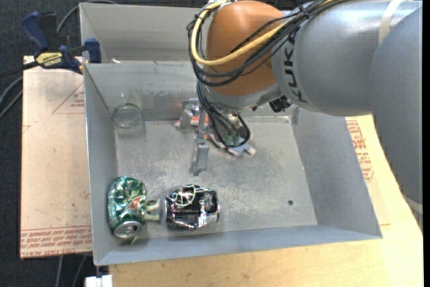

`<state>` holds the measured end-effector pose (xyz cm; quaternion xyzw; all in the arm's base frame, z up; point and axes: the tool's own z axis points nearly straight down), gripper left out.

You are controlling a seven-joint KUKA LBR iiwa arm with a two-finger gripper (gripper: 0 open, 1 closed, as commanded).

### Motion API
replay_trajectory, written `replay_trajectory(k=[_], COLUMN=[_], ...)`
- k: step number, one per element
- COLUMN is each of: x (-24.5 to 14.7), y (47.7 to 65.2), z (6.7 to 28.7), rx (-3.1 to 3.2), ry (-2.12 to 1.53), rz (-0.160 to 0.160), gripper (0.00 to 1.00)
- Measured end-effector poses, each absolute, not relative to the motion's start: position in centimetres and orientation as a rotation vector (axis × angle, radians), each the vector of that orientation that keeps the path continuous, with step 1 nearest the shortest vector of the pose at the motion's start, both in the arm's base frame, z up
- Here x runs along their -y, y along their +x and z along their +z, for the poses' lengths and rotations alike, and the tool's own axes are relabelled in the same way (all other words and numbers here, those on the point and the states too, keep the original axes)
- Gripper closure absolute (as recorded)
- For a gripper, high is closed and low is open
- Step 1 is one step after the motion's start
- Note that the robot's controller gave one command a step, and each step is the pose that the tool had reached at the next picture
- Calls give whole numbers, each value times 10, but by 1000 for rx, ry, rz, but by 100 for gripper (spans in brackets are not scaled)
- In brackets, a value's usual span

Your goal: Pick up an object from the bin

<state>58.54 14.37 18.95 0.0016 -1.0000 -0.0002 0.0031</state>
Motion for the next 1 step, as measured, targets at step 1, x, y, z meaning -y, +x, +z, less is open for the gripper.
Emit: replay_trajectory(k=[1], x=[-143], y=[587], z=[195], rx=[3143], ry=[-1], rz=[-2], gripper=[0])
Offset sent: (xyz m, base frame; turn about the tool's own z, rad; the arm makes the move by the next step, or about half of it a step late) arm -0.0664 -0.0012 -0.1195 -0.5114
